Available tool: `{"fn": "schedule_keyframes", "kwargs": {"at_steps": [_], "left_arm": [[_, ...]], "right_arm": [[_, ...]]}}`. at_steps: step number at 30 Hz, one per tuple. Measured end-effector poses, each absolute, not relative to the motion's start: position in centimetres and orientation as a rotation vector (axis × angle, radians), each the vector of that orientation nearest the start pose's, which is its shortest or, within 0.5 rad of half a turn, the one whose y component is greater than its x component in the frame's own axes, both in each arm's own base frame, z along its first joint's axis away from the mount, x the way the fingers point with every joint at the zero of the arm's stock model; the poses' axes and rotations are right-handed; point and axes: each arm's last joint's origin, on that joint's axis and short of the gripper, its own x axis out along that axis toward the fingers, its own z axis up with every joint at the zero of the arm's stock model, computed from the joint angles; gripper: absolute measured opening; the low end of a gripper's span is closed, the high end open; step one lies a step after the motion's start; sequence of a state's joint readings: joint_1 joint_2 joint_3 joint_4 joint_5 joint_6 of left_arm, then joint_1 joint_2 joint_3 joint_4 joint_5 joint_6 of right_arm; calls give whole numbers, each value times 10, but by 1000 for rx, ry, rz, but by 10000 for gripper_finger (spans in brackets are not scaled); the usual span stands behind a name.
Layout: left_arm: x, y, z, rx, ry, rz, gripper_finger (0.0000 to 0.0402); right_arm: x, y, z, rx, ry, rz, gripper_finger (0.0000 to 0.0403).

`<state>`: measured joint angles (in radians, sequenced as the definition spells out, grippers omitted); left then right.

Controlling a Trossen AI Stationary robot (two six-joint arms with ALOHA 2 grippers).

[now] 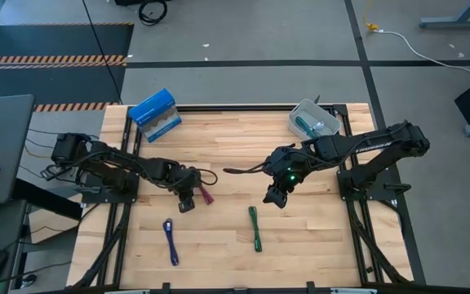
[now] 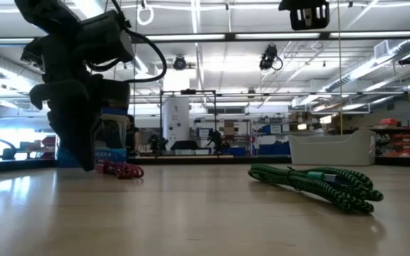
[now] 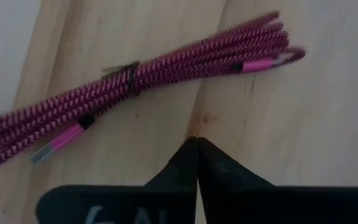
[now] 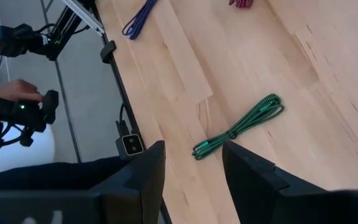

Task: Pick and place USB-C Cables
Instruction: Put the ziptied light red USB charger cable into the bin

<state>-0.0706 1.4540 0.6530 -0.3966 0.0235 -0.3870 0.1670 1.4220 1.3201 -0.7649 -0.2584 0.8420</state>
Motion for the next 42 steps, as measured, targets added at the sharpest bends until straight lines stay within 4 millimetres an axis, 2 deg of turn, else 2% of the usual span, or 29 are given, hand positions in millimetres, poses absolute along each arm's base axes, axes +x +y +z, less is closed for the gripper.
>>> {"fn": "schedule_keyframes", "kwargs": {"at_steps": [5, 7, 10, 13, 16, 21, 26, 31, 37, 42], "left_arm": [[253, -17, 163, -326, 1111, 150, 25], [259, -13, 171, -386, 1069, 214, 35], [262, -4, 172, -590, 1031, 385, 56], [256, 1, 169, -856, 1033, 604, 78], [252, -1, 167, -1091, 1003, 788, 103], [252, -13, 168, -1345, 901, 939, 148], [251, -19, 167, -1428, 816, 1037, 192], [251, -18, 167, -1474, 761, 1090, 219], [252, -18, 166, -1541, 703, 1151, 223], [255, -18, 154, -1549, 716, 1207, 218]], "right_arm": [[287, 56, 326, 814, 989, 7, 166], [288, 55, 326, 816, 986, 1, 166], [288, 50, 326, 823, 979, -14, 166], [289, 44, 326, 833, 969, -36, 166], [290, 35, 326, 842, 959, -57, 166], [290, 23, 325, 828, 964, -79, 166], [288, 6, 323, 794, 988, -75, 166], [286, -11, 322, 782, 983, -55, 166], [285, -26, 323, 783, 967, -58, 166], [284, -32, 323, 781, 963, -57, 166]]}}
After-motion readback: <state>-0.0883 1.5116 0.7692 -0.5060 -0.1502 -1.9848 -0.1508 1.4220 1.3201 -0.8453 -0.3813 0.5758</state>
